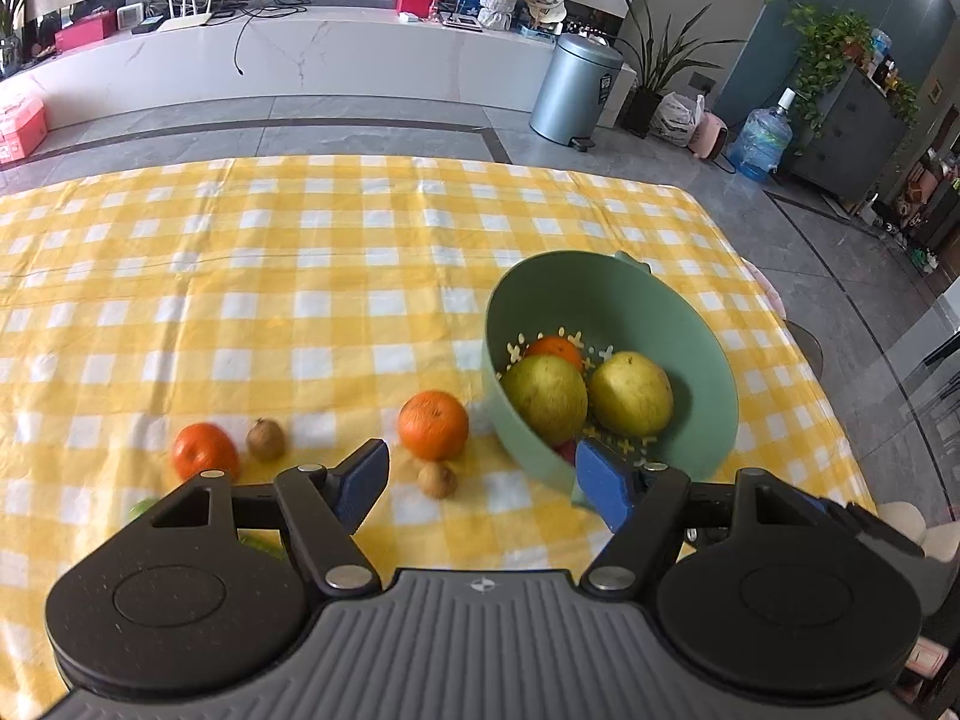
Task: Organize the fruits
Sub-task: 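Grasp a tangerine beside the cucumber with the left tool while the right tool grasps a brown kiwi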
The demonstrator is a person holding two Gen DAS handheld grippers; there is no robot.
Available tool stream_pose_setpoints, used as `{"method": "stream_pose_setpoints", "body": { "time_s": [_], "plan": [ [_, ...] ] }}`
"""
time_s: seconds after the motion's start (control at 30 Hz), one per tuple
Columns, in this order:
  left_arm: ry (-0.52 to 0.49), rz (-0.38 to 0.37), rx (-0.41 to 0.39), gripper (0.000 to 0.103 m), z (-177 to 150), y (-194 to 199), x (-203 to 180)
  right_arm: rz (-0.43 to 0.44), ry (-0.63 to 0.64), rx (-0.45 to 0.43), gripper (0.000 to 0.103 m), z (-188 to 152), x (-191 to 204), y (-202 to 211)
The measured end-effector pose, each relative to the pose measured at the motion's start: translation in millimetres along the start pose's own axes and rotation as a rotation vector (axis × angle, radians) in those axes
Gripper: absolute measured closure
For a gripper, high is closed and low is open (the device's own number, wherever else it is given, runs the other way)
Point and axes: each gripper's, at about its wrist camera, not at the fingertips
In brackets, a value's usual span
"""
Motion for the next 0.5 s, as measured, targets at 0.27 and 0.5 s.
{"method": "stream_pose_setpoints", "body": {
  "time_s": [0.27, 0.5],
  "plan": [
    [0.060, -0.012, 0.037, 0.021, -24, 21, 21, 0.050, 0.008, 0.000, 0.004, 1, 33, 23],
    [0.173, 0.047, 0.042, 0.023, -61, 34, 61, 0.074, 0.069, 0.006, 0.013, -13, 55, 22]
  ]
}}
Point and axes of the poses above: each gripper's, at about its wrist camera, not at the fingertips, and y roughly against the way its jaws point, x to its left, z to its top, and after that the axes turned 4 degrees about x, right-handed
